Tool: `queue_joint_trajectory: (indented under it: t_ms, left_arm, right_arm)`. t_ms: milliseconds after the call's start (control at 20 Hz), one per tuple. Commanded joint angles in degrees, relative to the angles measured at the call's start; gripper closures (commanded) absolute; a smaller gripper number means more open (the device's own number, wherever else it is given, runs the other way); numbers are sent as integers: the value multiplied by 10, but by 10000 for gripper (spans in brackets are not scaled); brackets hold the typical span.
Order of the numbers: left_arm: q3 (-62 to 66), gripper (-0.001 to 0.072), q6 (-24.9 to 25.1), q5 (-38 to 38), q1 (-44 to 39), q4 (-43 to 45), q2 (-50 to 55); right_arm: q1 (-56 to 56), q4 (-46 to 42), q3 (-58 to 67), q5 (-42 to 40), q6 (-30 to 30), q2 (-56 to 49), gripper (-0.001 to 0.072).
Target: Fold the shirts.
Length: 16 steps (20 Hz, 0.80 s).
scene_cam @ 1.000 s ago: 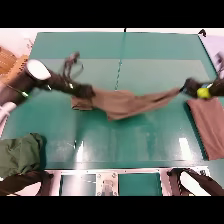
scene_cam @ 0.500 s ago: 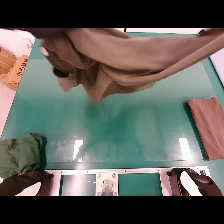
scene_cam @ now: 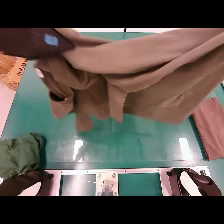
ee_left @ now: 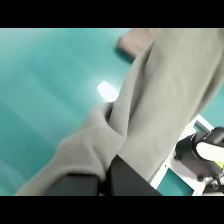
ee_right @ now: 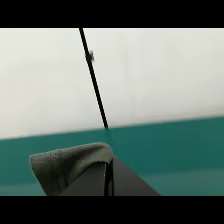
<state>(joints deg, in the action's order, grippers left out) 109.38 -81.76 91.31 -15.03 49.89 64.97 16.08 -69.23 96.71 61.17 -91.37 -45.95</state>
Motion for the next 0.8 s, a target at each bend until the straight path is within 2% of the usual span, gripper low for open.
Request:
queue_joint_trajectory:
  t_ms: [0, 250, 450, 500, 550, 600, 650, 750]
  left_arm:
    - [-97, 682, 43, -12, 1, 5, 47]
    - [-186, 682, 114, -132, 1, 8, 234]
    - [-185, 664, 112, -296, 7, 8, 366]
    - [-185, 363, 104, -328, 16, 7, 373]
    - [-180, 73, 79, -345, 27, 7, 375]
    - [-165, 45, 55, -339, 45, 7, 374]
    - [-141, 44, 51, -306, 66, 7, 374]
    - [-86, 44, 58, -206, 113, 7, 374]
  right_arm:
    - [-11, -3, -92, -6, 6, -68, 699]
    - [-47, -2, -243, -100, 21, -240, 700]
    - [-56, 16, -241, -128, 21, -396, 699]
    - [-54, 16, -232, -132, 21, -419, 694]
    - [-46, 16, -221, -129, 21, -433, 569]
    - [-36, 16, -211, -121, 21, -436, 385]
    - [-20, 14, -198, -99, 21, -434, 296]
    - [22, 4, -176, -20, 21, -423, 318]
